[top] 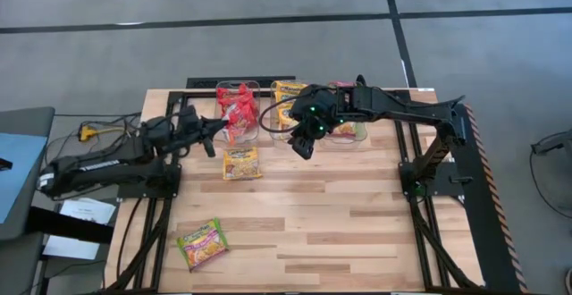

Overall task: Sort Maruchan noodles
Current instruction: Put the orange noodle pack into the left transparent bin, then put the yellow noodle pack into the middle transparent bin

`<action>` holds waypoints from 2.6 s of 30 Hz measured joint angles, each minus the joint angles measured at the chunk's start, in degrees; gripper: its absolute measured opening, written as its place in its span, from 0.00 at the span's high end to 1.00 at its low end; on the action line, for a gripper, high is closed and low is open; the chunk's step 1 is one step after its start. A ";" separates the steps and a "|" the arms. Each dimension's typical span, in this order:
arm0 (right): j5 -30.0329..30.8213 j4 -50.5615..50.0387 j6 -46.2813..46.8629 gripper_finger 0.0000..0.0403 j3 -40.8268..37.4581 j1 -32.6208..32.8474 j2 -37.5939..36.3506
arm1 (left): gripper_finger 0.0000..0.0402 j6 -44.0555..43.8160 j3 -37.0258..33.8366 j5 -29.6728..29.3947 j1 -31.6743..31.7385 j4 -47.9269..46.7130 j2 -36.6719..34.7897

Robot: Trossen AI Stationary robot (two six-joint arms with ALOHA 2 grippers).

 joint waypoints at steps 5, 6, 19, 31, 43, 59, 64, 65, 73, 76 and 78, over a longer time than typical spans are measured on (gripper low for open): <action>0.00 -0.01 0.00 0.59 -0.02 0.02 0.00 | 1.00 -0.12 -0.92 7.64 6.72 2.86 3.18; -0.02 -0.03 0.00 0.59 -0.02 0.02 0.00 | 1.00 -0.13 -0.96 8.99 8.06 3.56 4.07; 0.04 -0.08 0.02 0.59 -0.07 0.02 0.02 | 1.00 -2.49 -1.00 27.70 21.57 16.22 20.64; 0.24 -0.58 -0.02 0.59 -0.07 0.02 0.02 | 0.98 -0.40 -1.00 27.37 26.88 16.37 26.60; 0.39 -1.44 -0.02 0.59 -0.07 -0.02 0.02 | 0.89 0.35 -0.95 25.55 27.28 6.24 26.60; 0.39 -1.44 -0.04 0.59 -0.07 -0.02 0.04 | 0.63 -3.59 0.05 27.24 27.28 2.75 26.50; 0.37 -1.44 -0.04 0.59 -0.07 -0.02 0.04 | 0.60 -0.98 3.92 27.13 27.28 -3.34 26.17; 0.37 -1.44 -0.04 0.59 -0.07 -0.01 0.04 | 0.60 -0.46 4.90 27.13 27.28 -4.83 26.17; 0.37 -1.66 -0.22 0.59 -0.07 -0.01 0.04 | 0.60 1.53 14.17 24.52 27.26 -18.82 26.17; 0.37 -1.98 -1.27 0.59 -0.07 -0.02 0.04 | 0.60 1.34 18.07 23.55 27.26 -22.62 26.17; 0.37 -1.94 -1.53 0.59 -0.07 -0.02 0.04 | 0.60 0.84 19.96 23.95 27.13 -22.57 26.17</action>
